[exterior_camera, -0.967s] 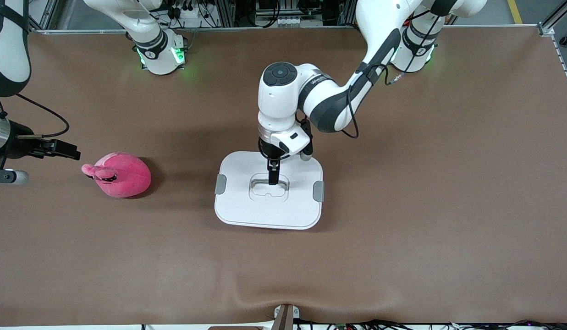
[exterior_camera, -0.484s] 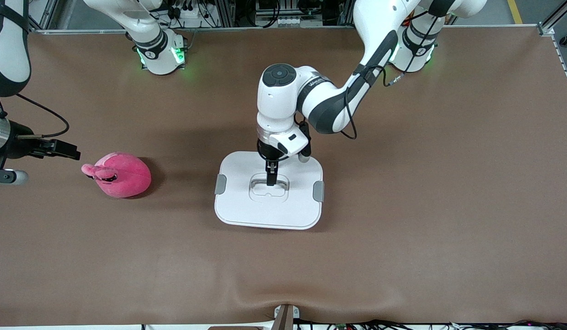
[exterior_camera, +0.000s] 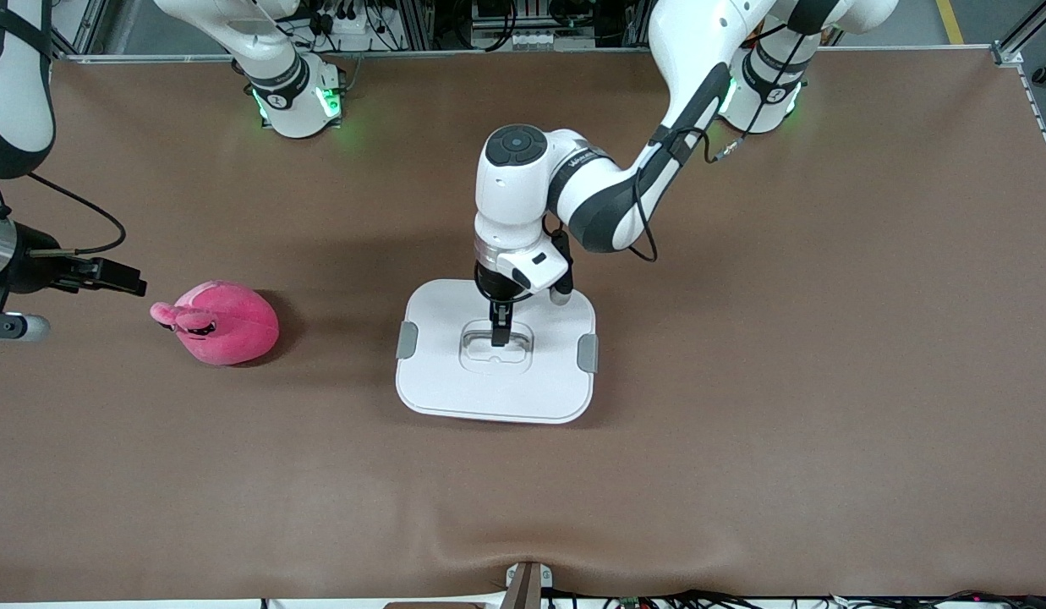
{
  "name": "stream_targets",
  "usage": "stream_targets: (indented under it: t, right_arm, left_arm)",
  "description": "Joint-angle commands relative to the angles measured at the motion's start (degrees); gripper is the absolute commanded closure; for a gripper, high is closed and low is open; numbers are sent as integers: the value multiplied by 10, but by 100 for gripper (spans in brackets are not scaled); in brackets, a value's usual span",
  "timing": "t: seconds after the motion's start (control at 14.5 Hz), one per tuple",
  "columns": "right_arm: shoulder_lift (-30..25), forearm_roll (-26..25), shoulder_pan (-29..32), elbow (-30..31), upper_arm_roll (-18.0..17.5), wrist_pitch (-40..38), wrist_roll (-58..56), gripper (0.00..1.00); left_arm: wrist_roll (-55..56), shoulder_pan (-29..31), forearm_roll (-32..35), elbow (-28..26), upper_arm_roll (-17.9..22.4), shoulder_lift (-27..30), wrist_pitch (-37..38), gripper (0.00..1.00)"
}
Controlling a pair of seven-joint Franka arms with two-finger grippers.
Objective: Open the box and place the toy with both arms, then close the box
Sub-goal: 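Close the left gripper on the clear lid handle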
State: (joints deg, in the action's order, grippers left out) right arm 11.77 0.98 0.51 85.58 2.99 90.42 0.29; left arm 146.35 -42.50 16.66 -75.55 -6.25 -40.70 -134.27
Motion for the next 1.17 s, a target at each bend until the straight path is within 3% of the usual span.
stream_targets:
  t: [0.0,0.55,1.11]
  right_arm:
    - [11,-5,5,-20,-4,-6,1,0]
    - [12,-5,5,-20,-4,-6,1,0]
    - [12,-5,5,-20,-4,-6,1,0]
  left_arm:
    - [11,-11,14,16,15,-9,-8,34]
    - [12,-14,14,16,17,-18,-16,39]
    - [12,-15,14,16,18,-19,-21,50]
